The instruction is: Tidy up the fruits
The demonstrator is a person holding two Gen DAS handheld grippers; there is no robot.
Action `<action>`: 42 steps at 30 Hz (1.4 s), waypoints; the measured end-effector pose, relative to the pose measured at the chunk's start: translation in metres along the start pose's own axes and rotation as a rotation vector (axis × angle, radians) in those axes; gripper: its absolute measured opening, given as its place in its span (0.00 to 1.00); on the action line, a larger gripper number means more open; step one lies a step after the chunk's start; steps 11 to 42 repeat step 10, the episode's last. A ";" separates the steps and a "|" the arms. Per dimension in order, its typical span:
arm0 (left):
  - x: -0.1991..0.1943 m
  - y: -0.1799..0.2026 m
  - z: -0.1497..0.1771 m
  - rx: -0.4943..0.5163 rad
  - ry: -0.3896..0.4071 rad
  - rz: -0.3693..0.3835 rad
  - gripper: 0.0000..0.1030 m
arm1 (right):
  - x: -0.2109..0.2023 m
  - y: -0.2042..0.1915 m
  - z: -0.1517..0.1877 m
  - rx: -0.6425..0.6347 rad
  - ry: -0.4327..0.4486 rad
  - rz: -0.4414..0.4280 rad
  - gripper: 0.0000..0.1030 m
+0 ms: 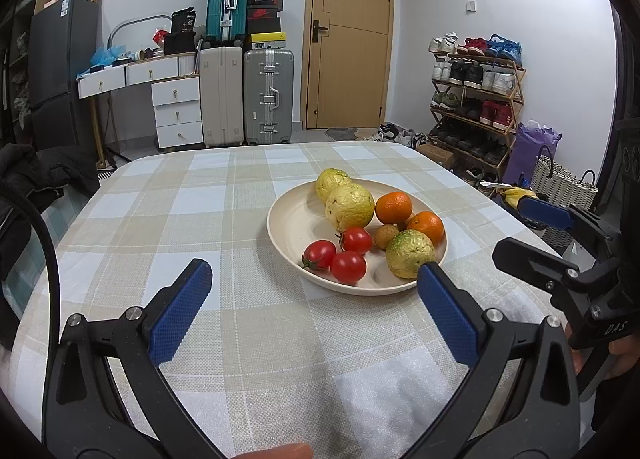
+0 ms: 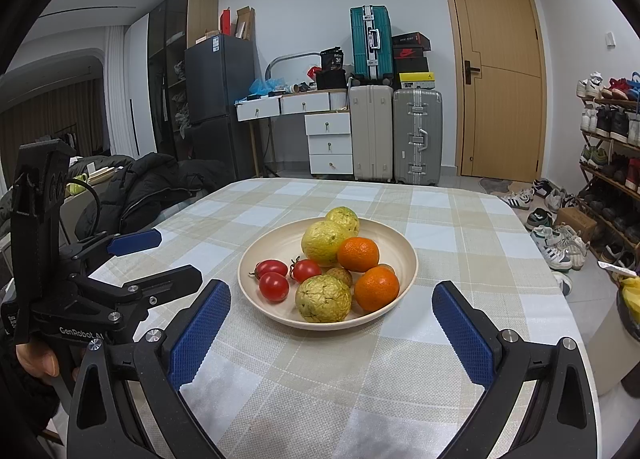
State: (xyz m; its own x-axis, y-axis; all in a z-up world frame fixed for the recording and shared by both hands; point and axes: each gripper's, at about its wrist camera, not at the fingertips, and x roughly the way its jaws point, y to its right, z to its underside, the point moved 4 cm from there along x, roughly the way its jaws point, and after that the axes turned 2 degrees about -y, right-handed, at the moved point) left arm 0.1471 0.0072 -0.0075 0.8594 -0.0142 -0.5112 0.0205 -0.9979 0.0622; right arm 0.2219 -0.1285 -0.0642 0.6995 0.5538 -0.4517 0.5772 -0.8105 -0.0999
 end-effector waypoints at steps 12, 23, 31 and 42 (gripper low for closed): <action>0.001 0.000 0.000 -0.002 -0.001 0.001 1.00 | 0.000 0.000 0.000 -0.001 0.000 0.000 1.00; 0.001 0.000 0.000 -0.002 -0.001 0.001 1.00 | 0.000 0.000 0.000 -0.001 0.000 0.000 1.00; 0.001 0.000 0.000 -0.002 -0.001 0.001 1.00 | 0.000 0.000 0.000 -0.001 0.000 0.000 1.00; 0.001 0.000 0.000 -0.002 -0.001 0.001 1.00 | 0.000 0.000 0.000 -0.001 0.000 0.000 1.00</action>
